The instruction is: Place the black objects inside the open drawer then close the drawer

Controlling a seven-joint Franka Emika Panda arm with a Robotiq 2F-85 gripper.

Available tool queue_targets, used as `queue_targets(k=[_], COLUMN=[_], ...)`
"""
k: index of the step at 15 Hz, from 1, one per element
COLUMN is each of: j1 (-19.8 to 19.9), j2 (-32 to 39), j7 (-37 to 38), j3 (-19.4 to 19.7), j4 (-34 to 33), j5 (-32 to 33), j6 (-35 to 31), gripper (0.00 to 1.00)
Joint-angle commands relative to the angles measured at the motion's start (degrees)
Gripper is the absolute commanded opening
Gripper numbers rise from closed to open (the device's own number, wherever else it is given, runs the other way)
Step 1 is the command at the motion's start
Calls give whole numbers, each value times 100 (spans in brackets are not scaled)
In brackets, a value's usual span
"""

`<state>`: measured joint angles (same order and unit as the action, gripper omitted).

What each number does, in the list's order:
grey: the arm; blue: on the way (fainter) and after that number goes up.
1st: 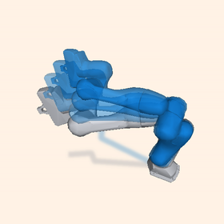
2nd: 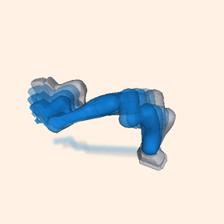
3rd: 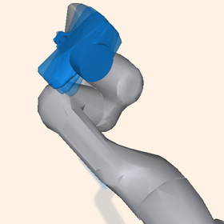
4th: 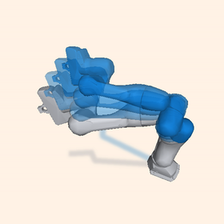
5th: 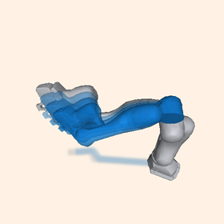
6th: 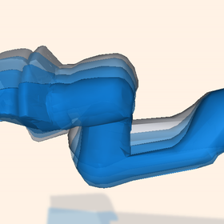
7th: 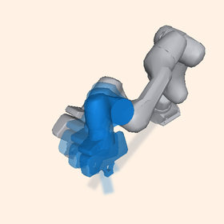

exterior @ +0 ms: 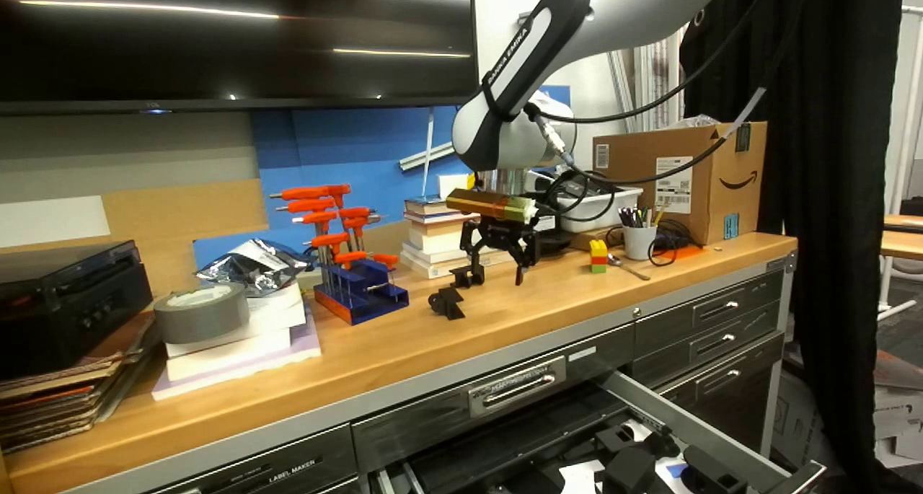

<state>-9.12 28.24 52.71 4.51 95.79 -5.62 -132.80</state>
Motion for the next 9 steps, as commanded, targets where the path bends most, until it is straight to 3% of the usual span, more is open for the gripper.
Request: queue_targets(k=[1, 9], j1=[78, 188], j2=[805, 1784], j7=[579, 1270], j3=[-105, -190], j4=[-1320, -3008], j5=[-235, -493], j6=[637, 843], gripper=[100, 100])
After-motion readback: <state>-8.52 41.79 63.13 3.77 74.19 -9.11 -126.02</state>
